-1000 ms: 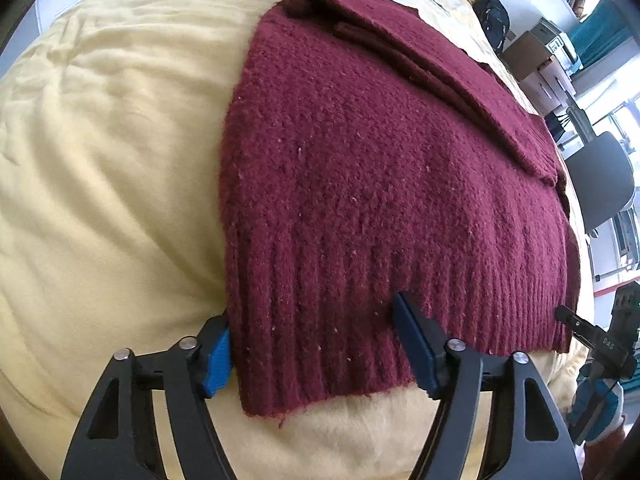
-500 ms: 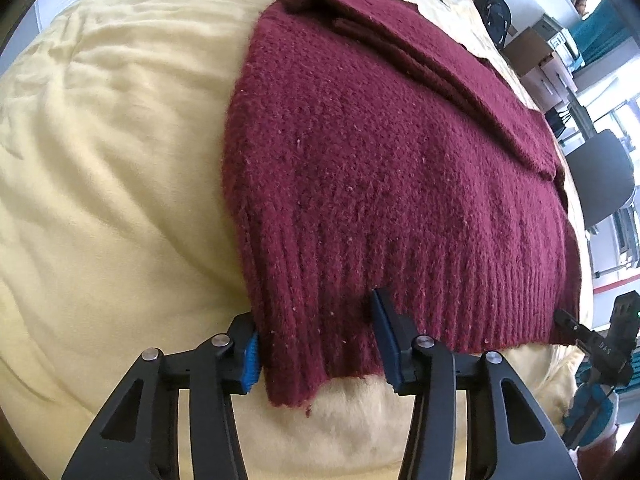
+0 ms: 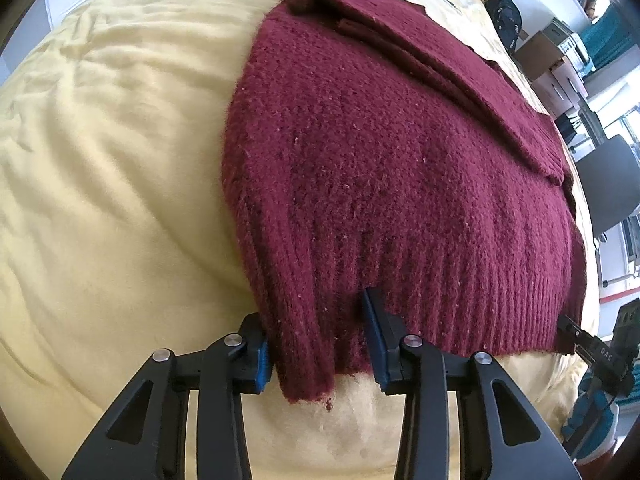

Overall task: Fold small clothes
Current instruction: 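Close the left gripper on the hem while the right gripper grasps the hem, then lift the hem with both grippers and fold it toward the collar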

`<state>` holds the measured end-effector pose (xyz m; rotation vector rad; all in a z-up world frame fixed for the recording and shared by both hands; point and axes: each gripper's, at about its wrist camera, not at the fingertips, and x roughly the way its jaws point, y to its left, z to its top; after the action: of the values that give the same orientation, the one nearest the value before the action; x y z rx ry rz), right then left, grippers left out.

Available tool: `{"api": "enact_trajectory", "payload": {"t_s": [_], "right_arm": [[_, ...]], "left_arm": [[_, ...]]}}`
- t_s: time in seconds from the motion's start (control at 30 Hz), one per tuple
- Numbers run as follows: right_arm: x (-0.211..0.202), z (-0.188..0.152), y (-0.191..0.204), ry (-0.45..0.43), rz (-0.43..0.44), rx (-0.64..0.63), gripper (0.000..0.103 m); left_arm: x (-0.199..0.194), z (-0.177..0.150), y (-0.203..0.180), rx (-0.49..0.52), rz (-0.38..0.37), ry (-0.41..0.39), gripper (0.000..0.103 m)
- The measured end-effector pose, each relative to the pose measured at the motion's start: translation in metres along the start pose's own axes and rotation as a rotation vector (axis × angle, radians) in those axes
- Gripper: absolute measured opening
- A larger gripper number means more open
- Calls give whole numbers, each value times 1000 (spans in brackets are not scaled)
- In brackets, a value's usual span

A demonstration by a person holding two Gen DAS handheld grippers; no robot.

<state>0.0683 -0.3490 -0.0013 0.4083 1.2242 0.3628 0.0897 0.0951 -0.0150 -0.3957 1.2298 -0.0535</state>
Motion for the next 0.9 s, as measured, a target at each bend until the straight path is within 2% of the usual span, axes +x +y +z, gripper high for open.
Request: {"api": "enact_trajectory", "payload": {"t_s": [0.17,0.2,0.23,0.3,0.33,0.63,0.9], "right_arm": [[-2,-2,0,0,-3,-5,24],[-3,-3,0,-6,2,-7,18],[-4,-3,0,-10,11,-6,13],[-6,-2,0,-17,20,-8,12],[-6,-2,0,-17,22,-10,12],[-12,1,1,-32,45,-25,11],[-27,14,5,-60,109,-17,11]], "left_arm": [[-2,3,5,-43,-17,-4,34],[-3,3,6,-51,-24,-7,33],[-4,3,8,-60,-30,-11,24],[-7,3,14,-83,-45,-17,13],[-8,4,16,-96,-55,-20,11],[-15,4,21,-101,-101,-34,9],[-26,11,27,-125,-136,-51,9]]}}
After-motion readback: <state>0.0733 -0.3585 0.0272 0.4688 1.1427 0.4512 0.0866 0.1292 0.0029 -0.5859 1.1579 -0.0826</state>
